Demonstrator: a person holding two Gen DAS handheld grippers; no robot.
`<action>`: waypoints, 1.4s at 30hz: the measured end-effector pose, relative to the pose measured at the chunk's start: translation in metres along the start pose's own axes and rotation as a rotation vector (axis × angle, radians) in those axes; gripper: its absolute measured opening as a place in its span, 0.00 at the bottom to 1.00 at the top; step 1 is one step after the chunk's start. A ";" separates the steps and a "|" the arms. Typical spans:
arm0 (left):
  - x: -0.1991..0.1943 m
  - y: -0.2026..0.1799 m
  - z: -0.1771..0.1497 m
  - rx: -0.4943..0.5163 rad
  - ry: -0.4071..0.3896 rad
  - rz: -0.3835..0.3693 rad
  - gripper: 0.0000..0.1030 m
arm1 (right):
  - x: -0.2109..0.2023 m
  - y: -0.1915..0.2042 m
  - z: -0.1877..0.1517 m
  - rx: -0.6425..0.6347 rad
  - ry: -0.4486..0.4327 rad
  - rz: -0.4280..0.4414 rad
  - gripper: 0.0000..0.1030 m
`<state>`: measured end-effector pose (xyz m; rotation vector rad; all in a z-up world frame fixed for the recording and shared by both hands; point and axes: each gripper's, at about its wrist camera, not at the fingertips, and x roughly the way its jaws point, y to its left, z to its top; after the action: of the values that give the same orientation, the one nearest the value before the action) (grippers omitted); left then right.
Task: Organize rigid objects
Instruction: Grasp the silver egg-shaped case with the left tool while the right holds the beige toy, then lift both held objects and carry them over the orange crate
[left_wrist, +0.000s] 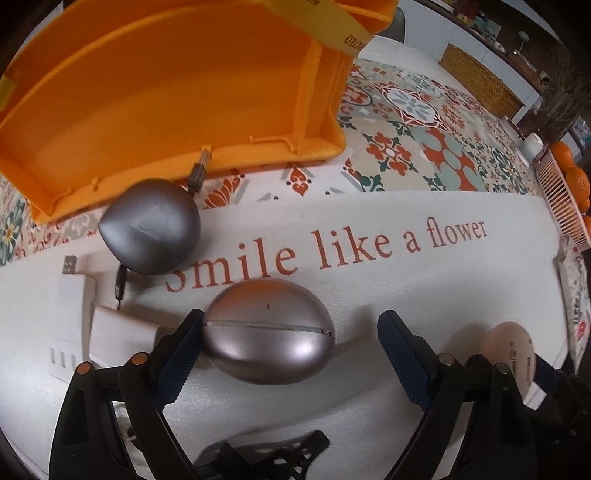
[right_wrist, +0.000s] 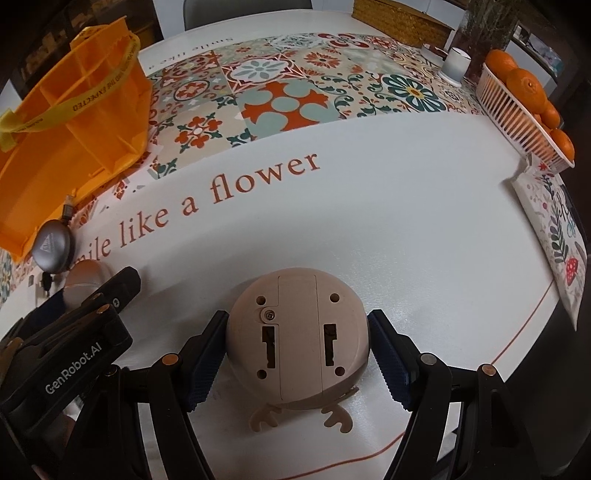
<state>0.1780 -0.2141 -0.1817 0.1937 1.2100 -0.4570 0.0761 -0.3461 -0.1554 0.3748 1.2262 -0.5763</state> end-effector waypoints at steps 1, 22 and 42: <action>0.000 -0.001 0.000 0.012 -0.001 0.008 0.87 | 0.000 -0.001 0.000 0.006 -0.002 -0.004 0.73; -0.025 0.012 0.005 0.031 -0.059 -0.042 0.63 | -0.014 -0.001 0.001 0.044 -0.052 0.014 0.73; -0.120 0.037 0.017 -0.002 -0.213 -0.046 0.63 | -0.078 0.028 0.014 -0.013 -0.166 0.115 0.73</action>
<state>0.1761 -0.1589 -0.0675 0.1124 1.0076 -0.5033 0.0865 -0.3157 -0.0781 0.3765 1.0417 -0.4909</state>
